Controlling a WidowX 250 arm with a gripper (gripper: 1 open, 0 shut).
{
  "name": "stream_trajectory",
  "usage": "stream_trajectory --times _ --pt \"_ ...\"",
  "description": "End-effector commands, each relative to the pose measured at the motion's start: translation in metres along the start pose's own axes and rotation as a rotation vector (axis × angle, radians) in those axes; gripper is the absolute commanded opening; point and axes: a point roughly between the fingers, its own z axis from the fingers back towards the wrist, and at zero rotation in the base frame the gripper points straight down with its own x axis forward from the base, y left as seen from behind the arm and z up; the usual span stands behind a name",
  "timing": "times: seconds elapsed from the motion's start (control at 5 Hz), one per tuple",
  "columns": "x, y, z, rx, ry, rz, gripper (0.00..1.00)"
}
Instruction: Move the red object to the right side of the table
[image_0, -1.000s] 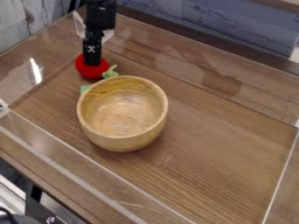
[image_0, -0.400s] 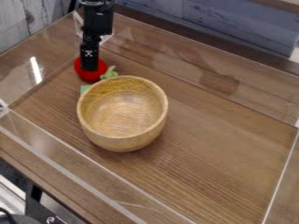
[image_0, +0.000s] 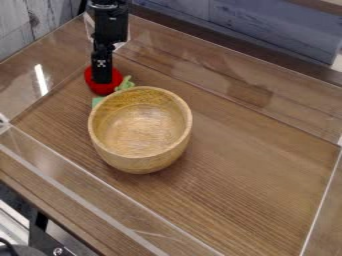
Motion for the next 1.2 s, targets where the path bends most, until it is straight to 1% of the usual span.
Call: stream_trajectory --times 0.0,0.4,0.6,0.8,1.0 --pt "-0.005 0.011 0.014 0.056 -0.027 0.03 1.0" --pt "-0.006 0.01 0.012 0.054 -0.053 0.048 1.0" --pt "-0.007 0.008 0.021 0.067 -0.055 0.063 0.0" --pt "-0.008 0.005 0.03 0.08 -0.057 0.079 0.0" --pt "-0.01 0.0 0.045 0.102 -0.063 0.098 0.0"
